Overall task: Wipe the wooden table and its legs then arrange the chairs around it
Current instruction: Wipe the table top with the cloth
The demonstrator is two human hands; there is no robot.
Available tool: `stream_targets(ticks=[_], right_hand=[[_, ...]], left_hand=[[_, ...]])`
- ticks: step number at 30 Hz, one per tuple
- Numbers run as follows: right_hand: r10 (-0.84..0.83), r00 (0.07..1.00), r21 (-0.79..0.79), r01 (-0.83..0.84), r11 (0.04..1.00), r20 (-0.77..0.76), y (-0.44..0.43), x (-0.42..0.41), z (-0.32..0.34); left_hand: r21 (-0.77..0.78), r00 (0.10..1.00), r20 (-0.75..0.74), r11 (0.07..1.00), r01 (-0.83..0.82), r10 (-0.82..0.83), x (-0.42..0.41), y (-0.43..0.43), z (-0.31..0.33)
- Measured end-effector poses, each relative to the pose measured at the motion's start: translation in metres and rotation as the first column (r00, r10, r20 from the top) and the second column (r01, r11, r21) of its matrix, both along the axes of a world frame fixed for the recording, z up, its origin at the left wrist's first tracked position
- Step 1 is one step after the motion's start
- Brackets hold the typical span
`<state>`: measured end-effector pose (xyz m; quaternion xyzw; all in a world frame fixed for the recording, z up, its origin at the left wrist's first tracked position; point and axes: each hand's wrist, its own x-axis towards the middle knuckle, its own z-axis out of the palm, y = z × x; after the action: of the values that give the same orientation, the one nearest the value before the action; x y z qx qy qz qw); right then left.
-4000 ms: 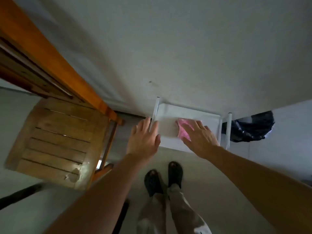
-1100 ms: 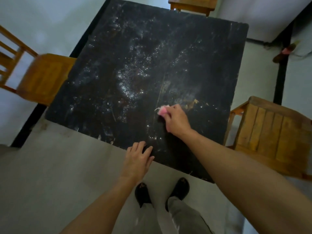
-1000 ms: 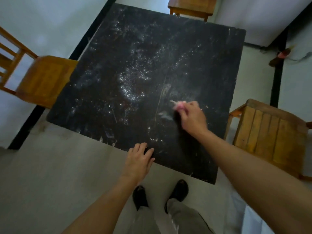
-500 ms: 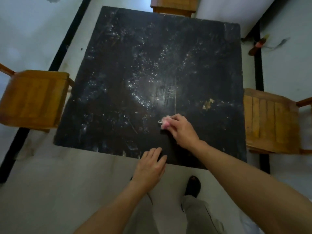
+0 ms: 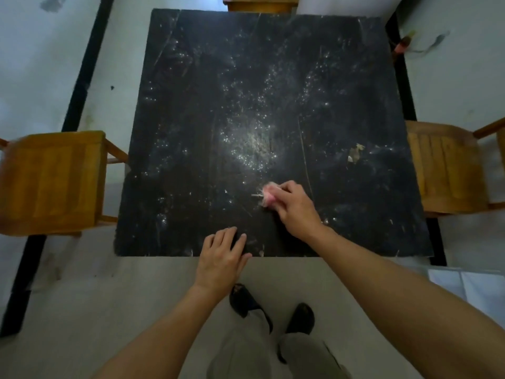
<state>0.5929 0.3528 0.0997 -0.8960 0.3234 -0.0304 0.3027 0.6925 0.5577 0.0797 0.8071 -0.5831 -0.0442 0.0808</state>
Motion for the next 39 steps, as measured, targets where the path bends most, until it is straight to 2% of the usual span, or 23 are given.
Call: stream_targets(ticks=[2, 4, 6, 8, 11, 12, 14, 17, 19, 20, 22, 25, 27, 28, 29, 32, 35, 37, 38, 39], right_hand=[[-0.050, 0.998, -0.030, 0.051, 0.998, 0.039, -0.016, -0.020, 0.015], [-0.254, 0.967, -0.146, 0.253, 0.956, 0.013, -0.049, -0.059, 0.026], [-0.482, 0.874, -0.218, 0.459, 0.861, -0.064, -0.076, -0.106, 0.031], [-0.653, 0.743, -0.225, 0.617, 0.754, -0.147, -0.079, -0.136, 0.027], [-0.801, 0.588, -0.166, 0.784, 0.598, -0.111, -0.037, -0.121, 0.004], [-0.803, 0.590, -0.129, 0.793, 0.596, -0.080, -0.016, -0.101, -0.003], [-0.716, 0.698, -0.012, 0.716, 0.698, -0.021, 0.025, -0.052, -0.009], [-0.382, 0.924, 0.135, 0.378, 0.916, 0.010, 0.056, 0.005, -0.001], [-0.227, 0.974, 0.230, 0.219, 0.948, 0.009, 0.040, 0.012, 0.007], [-0.237, 0.971, 0.236, 0.227, 0.945, 0.012, 0.026, 0.007, 0.013], [-0.384, 0.923, 0.140, 0.381, 0.914, -0.003, -0.012, -0.022, 0.024], [-0.674, 0.732, -0.021, 0.675, 0.737, -0.099, -0.049, -0.078, 0.030], [-0.784, 0.589, -0.128, 0.778, 0.616, -0.193, -0.039, -0.085, 0.019], [-0.804, 0.565, -0.138, 0.795, 0.591, -0.184, -0.022, -0.074, 0.012], [-0.795, 0.589, -0.126, 0.786, 0.605, -0.146, 0.000, -0.057, 0.004], [-0.645, 0.764, -0.020, 0.644, 0.764, -0.012, 0.079, 0.017, -0.007], [-0.343, 0.939, 0.081, 0.342, 0.936, -0.002, 0.126, 0.081, -0.005], [-0.145, 0.989, 0.144, 0.141, 0.979, 0.015, 0.123, 0.102, 0.008], [-0.138, 0.990, 0.125, 0.132, 0.983, 0.038, 0.112, 0.104, 0.014], [-0.201, 0.978, 0.068, 0.197, 0.978, 0.056, 0.096, 0.100, 0.017]], left_hand=[[0.023, 1.000, -0.017, 1.000, 0.004, -0.004, 0.001, 0.001, 0.004], [0.039, 1.000, -0.027, 0.999, 0.004, -0.003, 0.003, -0.002, 0.008], [0.046, 1.000, -0.022, 0.999, 0.003, -0.002, 0.004, -0.004, 0.010], [0.042, 1.000, -0.019, 0.999, 0.005, -0.004, 0.004, -0.004, 0.009], [0.025, 1.000, -0.008, 1.000, 0.008, -0.008, 0.006, -0.002, 0.005], [0.025, 1.000, -0.005, 1.000, 0.011, -0.011, 0.006, -0.002, 0.004], [0.043, 1.000, -0.001, 0.999, 0.016, -0.016, 0.007, -0.002, 0.003], [0.102, 1.000, -0.006, 0.994, 0.026, -0.026, 0.006, -0.003, 0.006], [0.128, 0.999, -0.031, 0.991, 0.044, -0.041, 0.005, -0.005, 0.011], [0.132, 0.997, -0.042, 0.989, 0.064, -0.059, 0.006, -0.006, 0.014], [0.127, 0.994, -0.062, 0.987, 0.094, -0.087, 0.010, -0.003, 0.021], [0.123, 0.998, -0.048, 0.991, 0.048, -0.042, 0.027, 0.010, 0.030], [0.141, 0.999, -0.030, 0.990, 0.017, -0.013, 0.043, 0.025, 0.034], [0.152, 1.000, -0.018, 0.988, 0.004, -0.001, 0.054, 0.033, 0.034], [0.165, 1.000, -0.009, 0.986, -0.019, 0.020, 0.066, 0.040, 0.034], [0.188, 0.992, -0.010, 0.975, -0.118, 0.122, 0.107, 0.061, 0.034], [0.235, 0.985, -0.006, 0.957, -0.168, 0.174, 0.150, 0.082, 0.032], [0.278, 0.987, -0.001, 0.948, -0.156, 0.162, 0.177, 0.092, 0.030], [0.297, 0.991, 0.003, 0.946, -0.132, 0.137, 0.187, 0.095, 0.029], [0.319, 0.994, 0.002, 0.942, -0.100, 0.105, 0.194, 0.097, 0.028]])
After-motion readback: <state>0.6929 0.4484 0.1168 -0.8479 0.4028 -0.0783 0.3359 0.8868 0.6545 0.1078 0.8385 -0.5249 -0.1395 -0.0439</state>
